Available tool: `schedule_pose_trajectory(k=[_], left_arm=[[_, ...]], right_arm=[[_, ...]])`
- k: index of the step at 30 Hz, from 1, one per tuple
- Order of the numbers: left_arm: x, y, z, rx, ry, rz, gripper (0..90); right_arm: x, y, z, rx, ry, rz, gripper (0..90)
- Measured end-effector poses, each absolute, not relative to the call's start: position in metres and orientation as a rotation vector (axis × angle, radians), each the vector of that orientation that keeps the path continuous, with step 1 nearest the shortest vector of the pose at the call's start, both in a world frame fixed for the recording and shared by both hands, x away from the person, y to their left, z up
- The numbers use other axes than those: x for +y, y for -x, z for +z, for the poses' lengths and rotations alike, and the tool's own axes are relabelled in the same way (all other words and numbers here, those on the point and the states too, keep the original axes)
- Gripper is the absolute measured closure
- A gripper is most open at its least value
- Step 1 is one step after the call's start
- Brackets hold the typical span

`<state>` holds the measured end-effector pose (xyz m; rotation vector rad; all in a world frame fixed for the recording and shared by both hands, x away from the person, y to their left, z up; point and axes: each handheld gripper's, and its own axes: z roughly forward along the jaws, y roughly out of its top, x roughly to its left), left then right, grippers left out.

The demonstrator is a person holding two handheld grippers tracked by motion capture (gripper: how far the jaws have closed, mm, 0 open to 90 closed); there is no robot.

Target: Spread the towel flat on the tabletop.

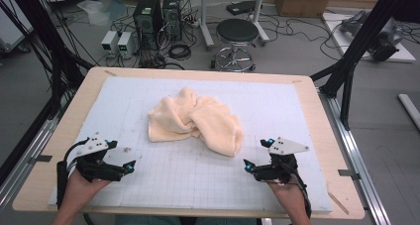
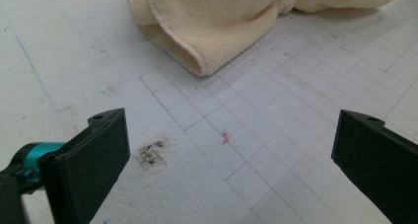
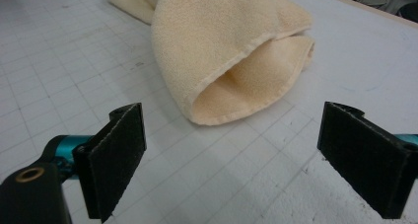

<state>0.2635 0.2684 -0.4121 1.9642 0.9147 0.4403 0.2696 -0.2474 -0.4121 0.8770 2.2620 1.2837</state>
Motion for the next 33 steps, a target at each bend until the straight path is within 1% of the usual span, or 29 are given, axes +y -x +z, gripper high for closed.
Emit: schedule_pose_trajectory(k=[12,33], left_arm=[[0.2666,-0.2681,-0.4135,0.914,-1.974,0.439,1.8],[0.2656,-0.2648,-0.411,0.9,-1.968,0.445,1.9]], right_arm=[[-0.2469,-0.2714,-0.4138,2.277,-0.861,1.28,10.4],[-0.2457,-0.2628,-0.41,2.252,-0.842,1.297,10.4]])
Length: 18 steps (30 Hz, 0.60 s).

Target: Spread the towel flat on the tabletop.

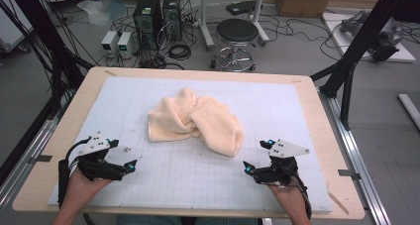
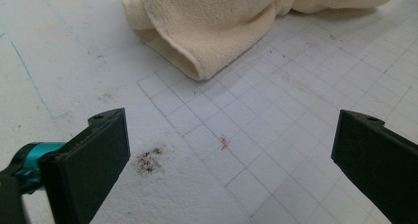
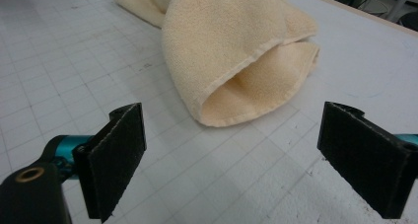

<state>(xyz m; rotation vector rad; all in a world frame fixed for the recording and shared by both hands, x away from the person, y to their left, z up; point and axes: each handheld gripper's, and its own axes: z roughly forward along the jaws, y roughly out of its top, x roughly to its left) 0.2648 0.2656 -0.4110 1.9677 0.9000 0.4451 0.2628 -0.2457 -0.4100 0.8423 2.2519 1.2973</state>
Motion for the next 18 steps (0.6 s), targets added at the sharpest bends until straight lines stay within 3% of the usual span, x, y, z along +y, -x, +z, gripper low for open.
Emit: schedule_pose_trajectory(k=[10,18], left_arm=[[0.26,-0.267,-0.408,0.886,-1.969,0.453,2.0],[0.245,-0.284,-0.387,0.832,-1.949,0.447,3.6]], right_arm=[[-0.24,-0.268,-0.407,2.267,-0.835,1.316,10.4],[-0.223,-0.289,-0.385,2.302,-0.763,1.311,10.4]])
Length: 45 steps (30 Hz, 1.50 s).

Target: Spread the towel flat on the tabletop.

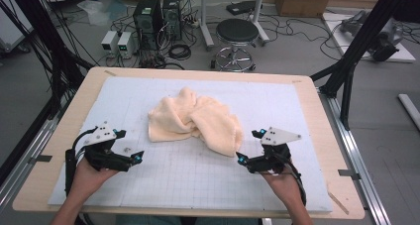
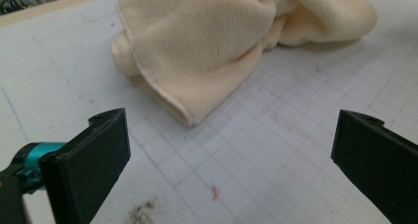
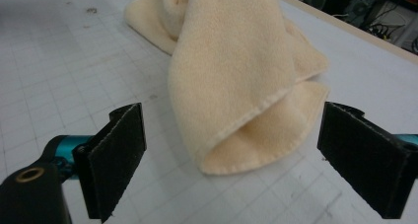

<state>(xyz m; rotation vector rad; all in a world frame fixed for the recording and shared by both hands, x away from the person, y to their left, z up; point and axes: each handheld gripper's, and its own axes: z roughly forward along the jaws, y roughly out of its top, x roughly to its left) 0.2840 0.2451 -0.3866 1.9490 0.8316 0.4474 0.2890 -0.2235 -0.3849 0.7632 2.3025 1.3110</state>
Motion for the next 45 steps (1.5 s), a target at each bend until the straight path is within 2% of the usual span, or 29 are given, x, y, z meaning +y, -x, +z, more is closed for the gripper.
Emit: schedule_pose_trajectory(k=[9,16,18,19,23,25,28,31,34,37,45], left_arm=[[0.22,-0.323,-0.384,0.822,-1.978,0.45,12.2],[0.194,-0.355,-0.406,0.82,-2.077,0.405,25.8],[0.192,-0.358,-0.41,0.828,-2.098,0.396,27.4],[0.189,-0.365,-0.419,0.841,-2.131,0.37,32.6],[0.185,-0.373,-0.433,0.863,-2.18,0.384,43.6],[0.184,-0.375,-0.437,0.873,-2.173,0.392,50.0],[0.183,-0.376,-0.437,0.877,-2.157,0.404,64.1],[0.184,-0.374,-0.435,0.874,-2.154,0.398,73.8],[0.186,-0.37,-0.429,0.839,-2.178,0.396,79.1],[0.19,-0.365,-0.423,0.821,-2.184,0.397,80.1],[0.216,-0.33,-0.384,0.765,-2.081,0.439,80.9]], right_arm=[[-0.193,-0.325,-0.378,2.357,-0.729,1.335,10.5],[-0.164,-0.354,-0.403,2.523,-0.693,1.279,30.6],[-0.162,-0.356,-0.406,2.541,-0.692,1.262,33.0],[-0.159,-0.362,-0.414,2.575,-0.68,1.227,38.8],[-0.156,-0.37,-0.425,2.601,-0.677,1.148,51.8],[-0.155,-0.373,-0.43,2.61,-0.665,1.116,60.3],[-0.156,-0.376,-0.431,2.599,-0.675,1.116,71.8],[-0.159,-0.377,-0.43,2.609,-0.691,1.122,79.8],[-0.161,-0.375,-0.425,2.609,-0.665,1.119,82.2],[-0.164,-0.371,-0.419,2.6,-0.661,1.132,82.5],[-0.181,-0.329,-0.378,2.533,-0.547,1.234,82.7]])
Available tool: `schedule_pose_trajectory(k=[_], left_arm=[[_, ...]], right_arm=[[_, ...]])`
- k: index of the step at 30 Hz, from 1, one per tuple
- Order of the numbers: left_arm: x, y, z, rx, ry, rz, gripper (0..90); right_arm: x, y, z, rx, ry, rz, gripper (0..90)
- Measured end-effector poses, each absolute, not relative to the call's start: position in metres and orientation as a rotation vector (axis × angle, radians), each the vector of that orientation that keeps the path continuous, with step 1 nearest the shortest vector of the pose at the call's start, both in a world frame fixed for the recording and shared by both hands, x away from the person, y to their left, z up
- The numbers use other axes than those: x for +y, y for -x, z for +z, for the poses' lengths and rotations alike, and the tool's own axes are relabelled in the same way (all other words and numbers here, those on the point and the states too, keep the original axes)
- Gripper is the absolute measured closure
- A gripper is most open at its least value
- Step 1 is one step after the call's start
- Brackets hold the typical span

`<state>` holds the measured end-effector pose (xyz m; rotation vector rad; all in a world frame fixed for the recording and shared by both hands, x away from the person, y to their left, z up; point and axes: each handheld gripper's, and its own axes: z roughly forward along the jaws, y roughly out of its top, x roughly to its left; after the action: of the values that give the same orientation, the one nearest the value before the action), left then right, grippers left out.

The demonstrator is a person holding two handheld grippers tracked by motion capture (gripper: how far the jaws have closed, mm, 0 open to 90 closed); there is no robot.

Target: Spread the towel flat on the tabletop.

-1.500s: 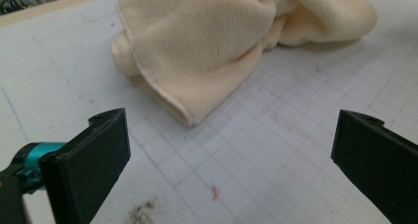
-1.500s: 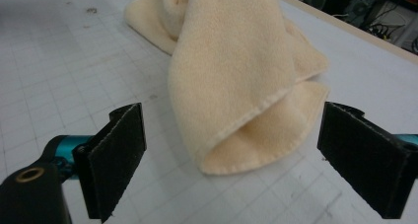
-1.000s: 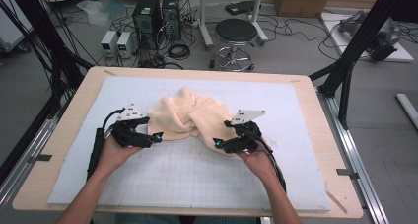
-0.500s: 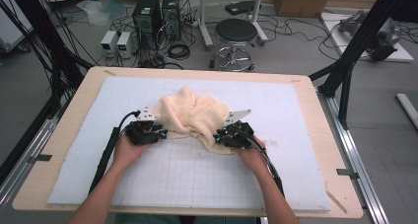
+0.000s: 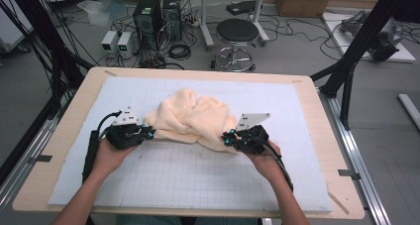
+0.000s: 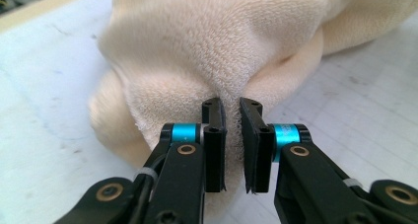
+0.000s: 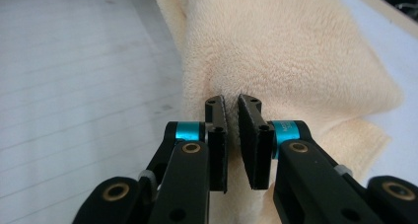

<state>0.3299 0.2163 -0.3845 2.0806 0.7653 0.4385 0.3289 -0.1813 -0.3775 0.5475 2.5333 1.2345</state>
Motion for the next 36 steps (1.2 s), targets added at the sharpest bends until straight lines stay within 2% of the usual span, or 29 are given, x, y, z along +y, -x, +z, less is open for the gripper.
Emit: schedule_pose_trajectory(k=[5,11,14,18,19,21,22,23,24,25,26,27,29,30,36], left_arm=[[0.224,-0.295,-0.352,0.674,-2.076,0.494,81.0],[0.231,-0.282,-0.32,0.632,-2.046,0.523,81.2],[0.231,-0.293,-0.313,0.645,-2.044,0.556,81.2],[0.225,-0.335,-0.332,0.765,-2.024,0.541,82.0],[0.223,-0.348,-0.34,0.808,-2.013,0.527,82.0],[0.218,-0.372,-0.359,0.883,-2.01,0.492,81.6],[0.212,-0.389,-0.375,0.934,-2.028,0.477,79.8],[0.212,-0.389,-0.375,0.934,-2.028,0.477,74.9],[0.209,-0.395,-0.382,0.959,-2.046,0.489,68.0],[0.208,-0.397,-0.385,0.962,-2.059,0.494,68.0],[0.209,-0.399,-0.386,0.968,-2.066,0.487,59.3],[0.211,-0.399,-0.387,0.964,-2.068,0.479,56.6],[0.217,-0.396,-0.383,0.941,-2.054,0.464,54.9],[0.22,-0.393,-0.381,0.938,-2.031,0.471,50.3],[0.236,-0.374,-0.366,0.92,-1.964,0.484,47.3]], right_arm=[[-0.189,-0.299,-0.349,2.513,-0.477,1.24,83.0],[-0.194,-0.282,-0.312,2.455,-0.421,1.295,83.0],[-0.195,-0.29,-0.302,2.439,-0.432,1.261,83.0],[-0.199,-0.349,-0.331,2.427,-0.656,1.188,82.7],[-0.199,-0.349,-0.331,2.427,-0.656,1.188,82.7],[-0.199,-0.386,-0.359,2.443,-0.797,1.165,81.6],[-0.199,-0.396,-0.367,2.451,-0.845,1.149,79.4],[-0.199,-0.396,-0.367,2.451,-0.845,1.149,79.4],[-0.202,-0.412,-0.384,2.479,-0.903,1.125,72.3],[-0.202,-0.412,-0.384,2.479,-0.903,1.125,72.3],[-0.204,-0.415,-0.388,2.48,-0.924,1.138,65.2],[-0.206,-0.414,-0.386,2.473,-0.912,1.148,63.3],[-0.207,-0.411,-0.383,2.458,-0.904,1.161,60.4],[-0.21,-0.404,-0.374,2.417,-0.87,1.193,59.1],[-0.223,-0.384,-0.354,2.36,-0.827,1.247,56.2]])
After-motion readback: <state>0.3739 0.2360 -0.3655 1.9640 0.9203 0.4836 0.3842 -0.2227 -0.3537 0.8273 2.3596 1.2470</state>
